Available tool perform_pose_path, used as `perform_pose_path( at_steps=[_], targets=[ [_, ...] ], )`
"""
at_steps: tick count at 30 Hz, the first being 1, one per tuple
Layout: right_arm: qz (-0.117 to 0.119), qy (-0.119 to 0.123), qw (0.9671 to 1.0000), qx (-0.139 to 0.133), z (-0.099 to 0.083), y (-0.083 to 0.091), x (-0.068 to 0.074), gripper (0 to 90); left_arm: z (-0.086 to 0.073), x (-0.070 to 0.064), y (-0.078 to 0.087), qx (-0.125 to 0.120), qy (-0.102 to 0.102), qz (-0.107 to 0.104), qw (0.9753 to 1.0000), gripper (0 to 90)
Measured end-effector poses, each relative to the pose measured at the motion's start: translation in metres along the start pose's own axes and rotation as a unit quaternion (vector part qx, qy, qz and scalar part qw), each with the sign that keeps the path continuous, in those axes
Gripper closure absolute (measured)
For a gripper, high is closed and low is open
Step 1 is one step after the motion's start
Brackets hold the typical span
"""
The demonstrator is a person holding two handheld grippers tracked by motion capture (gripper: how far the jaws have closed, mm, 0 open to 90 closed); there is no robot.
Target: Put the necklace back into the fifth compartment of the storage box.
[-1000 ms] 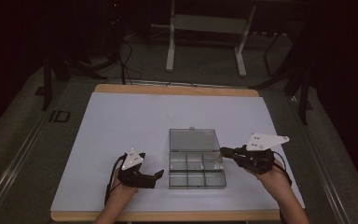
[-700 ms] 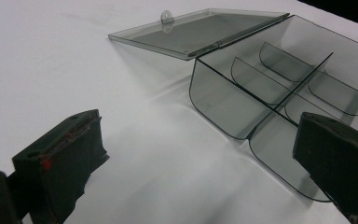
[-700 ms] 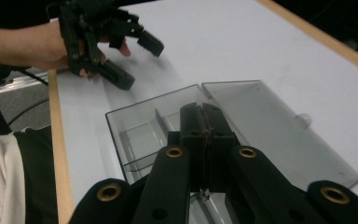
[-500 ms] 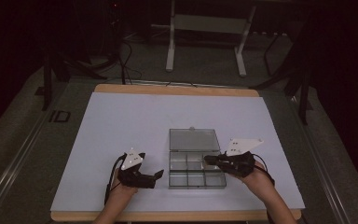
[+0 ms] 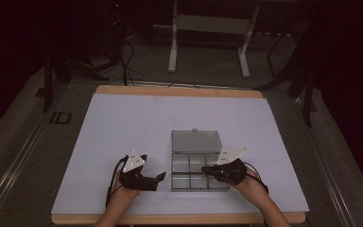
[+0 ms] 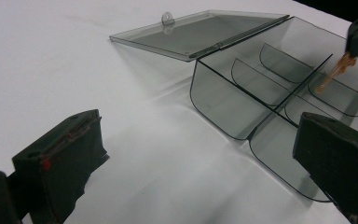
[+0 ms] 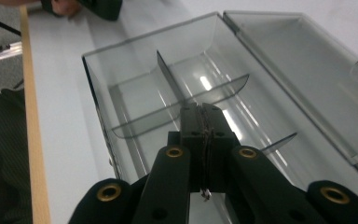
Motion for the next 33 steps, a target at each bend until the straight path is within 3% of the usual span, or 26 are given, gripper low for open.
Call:
perform_pose_path(
  at_steps=[11, 19, 28, 33],
  targets=[
    [0.010, -0.011, 0.9992, 0.037, -0.013, -0.017, -0.006, 88.7, -0.001, 0.000, 0.000, 0.001, -0.002, 0.000, 1.0000, 2.5],
    [0.011, -0.009, 0.9987, 0.049, -0.015, -0.023, -0.007, 88.1, -0.001, 0.001, 0.000, 0.000, 0.000, 0.001, 1.0000, 2.5],
    [0.004, -0.016, 0.9992, 0.037, -0.015, -0.017, -0.008, 83.7, -0.001, 0.000, 0.000, 0.000, 0.001, 0.000, 1.0000, 2.5],
    [0.001, -0.015, 0.9995, 0.029, -0.012, -0.008, -0.006, 76.8, -0.001, 0.001, 0.001, -0.002, 0.001, -0.002, 1.0000, 2.6]
  ],
)
Point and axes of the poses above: each handheld gripper's, and its own axes: y roughly backward along the jaws, z roughly out of its top, x roughly to its left, the point moved 8 cm from there along -y, roughly forward along the jaws, and after that the axes turned 15 degrees about z, right-handed, at the moved point
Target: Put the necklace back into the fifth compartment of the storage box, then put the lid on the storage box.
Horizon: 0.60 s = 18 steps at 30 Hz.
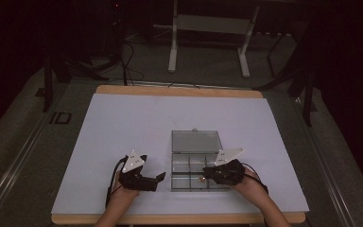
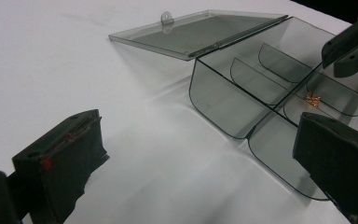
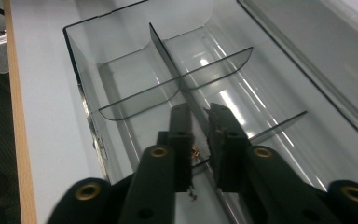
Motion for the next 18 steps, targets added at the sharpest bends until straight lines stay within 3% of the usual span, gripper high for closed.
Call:
perform_pose_path(
  at_steps=[18],
  targets=[
    [-0.029, -0.009, 0.9973, -0.067, -0.004, 0.036, -0.002, 36.2, 0.004, -0.005, 0.002, -0.003, -0.010, -0.020, 0.9997, 2.6]
  ],
)
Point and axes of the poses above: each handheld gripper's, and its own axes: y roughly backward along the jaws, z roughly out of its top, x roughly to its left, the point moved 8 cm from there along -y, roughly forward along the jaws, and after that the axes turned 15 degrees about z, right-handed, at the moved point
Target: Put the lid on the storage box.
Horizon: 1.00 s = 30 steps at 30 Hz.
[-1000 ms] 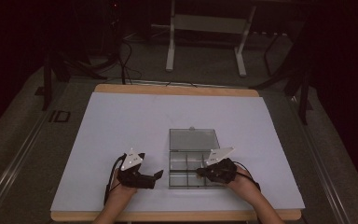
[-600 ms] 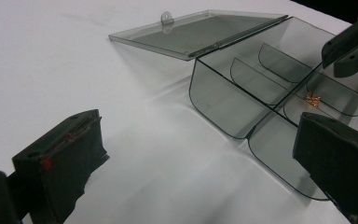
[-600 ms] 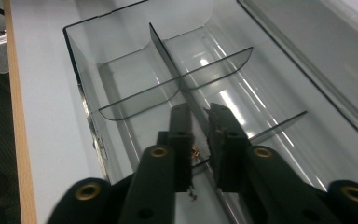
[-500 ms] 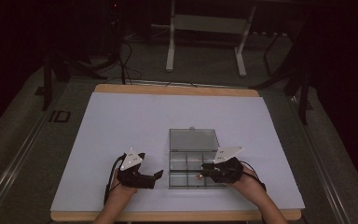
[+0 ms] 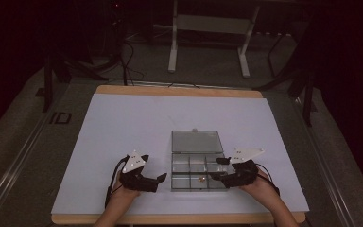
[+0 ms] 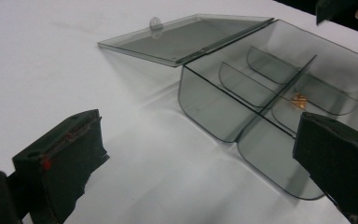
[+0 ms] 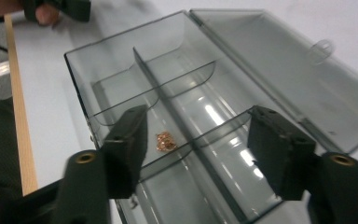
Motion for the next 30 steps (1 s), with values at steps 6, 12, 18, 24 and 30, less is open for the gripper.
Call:
perform_pose_path(
  at_steps=[6, 12, 18, 24, 30],
  targets=[
    [-0.019, -0.011, 0.9996, -0.015, -0.005, 0.015, -0.007, 33.8, 0.002, -0.007, 0.001, 0.007, 0.005, -0.015, 0.9999, 2.6],
    [-0.038, -0.020, 0.9988, -0.022, -0.012, 0.026, -0.013, 31.9, 0.004, -0.015, 0.003, 0.028, 0.012, -0.035, 0.9989, 2.5],
    [-0.053, -0.028, 0.9977, -0.032, -0.017, 0.036, -0.019, 30.6, 0.011, -0.019, 0.006, 0.026, 0.010, -0.040, 0.9988, 2.5],
    [-0.062, -0.031, 0.9969, -0.037, -0.018, 0.042, -0.022, 29.4, 0.019, -0.019, 0.005, 0.025, 0.006, -0.045, 0.9987, 2.5],
    [-0.073, -0.035, 0.9955, -0.049, -0.016, 0.047, -0.027, 29.4, 0.031, -0.018, 0.000, 0.021, 0.011, -0.036, 0.9991, 2.5]
  ],
)
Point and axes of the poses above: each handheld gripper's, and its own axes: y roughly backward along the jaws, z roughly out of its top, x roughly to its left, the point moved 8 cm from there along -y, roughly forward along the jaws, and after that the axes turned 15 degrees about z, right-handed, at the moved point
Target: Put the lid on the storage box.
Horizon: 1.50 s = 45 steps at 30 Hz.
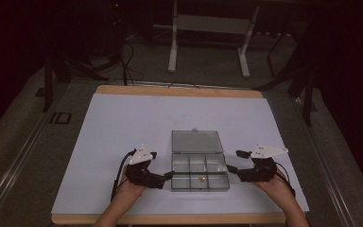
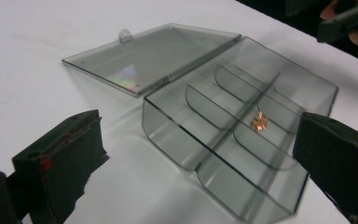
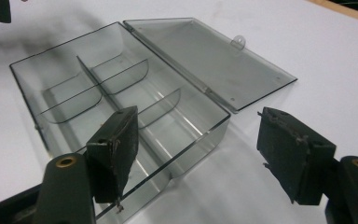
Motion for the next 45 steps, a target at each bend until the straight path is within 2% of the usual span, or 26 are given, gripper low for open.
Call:
perform_pose_path(
  at_steps=[3, 8, 14, 17, 24, 29, 32, 36, 40, 45],
  targets=[
    [-0.004, 0.000, 1.0000, -0.003, 0.001, 0.000, -0.003, 29.4, 0.003, 0.000, -0.002, 0.001, 0.006, -0.003, 1.0000, 2.5],
    [-0.013, -0.009, 0.9998, -0.011, 0.002, -0.001, -0.009, 29.4, 0.006, 0.000, -0.006, 0.009, 0.000, -0.004, 0.9999, 2.5],
    [-0.020, -0.012, 0.9994, -0.023, 0.007, -0.003, -0.016, 28.8, 0.020, 0.002, -0.011, -0.003, 0.001, -0.011, 0.9999, 2.6],
    [-0.029, -0.013, 0.9991, -0.028, 0.009, -0.003, -0.021, 28.8, 0.026, 0.002, -0.015, -0.008, -0.008, -0.009, 0.9999, 2.5],
    [-0.047, -0.022, 0.9980, -0.037, 0.013, -0.003, -0.034, 28.8, 0.039, 0.007, -0.027, -0.017, -0.008, -0.007, 0.9998, 2.6],
    [-0.054, -0.026, 0.9974, -0.040, 0.014, -0.006, -0.041, 28.8, 0.043, 0.011, -0.037, -0.008, -0.006, 0.000, 0.9999, 2.6],
    [-0.055, -0.028, 0.9971, -0.043, 0.015, -0.009, -0.045, 28.8, 0.044, 0.013, -0.044, 0.001, 0.003, -0.001, 1.0000, 2.6],
    [-0.060, -0.029, 0.9968, -0.044, 0.015, -0.012, -0.047, 28.8, 0.046, 0.016, -0.053, 0.007, 0.005, 0.001, 1.0000, 2.6],
    [-0.063, -0.030, 0.9966, -0.044, 0.016, -0.016, -0.049, 28.8, 0.046, 0.018, -0.061, 0.012, 0.019, 0.000, 0.9998, 2.6],
    [-0.063, -0.035, 0.9962, -0.050, 0.018, -0.020, -0.052, 28.9, 0.044, 0.020, -0.071, 0.019, 0.022, 0.005, 0.9996, 2.6]
  ],
)
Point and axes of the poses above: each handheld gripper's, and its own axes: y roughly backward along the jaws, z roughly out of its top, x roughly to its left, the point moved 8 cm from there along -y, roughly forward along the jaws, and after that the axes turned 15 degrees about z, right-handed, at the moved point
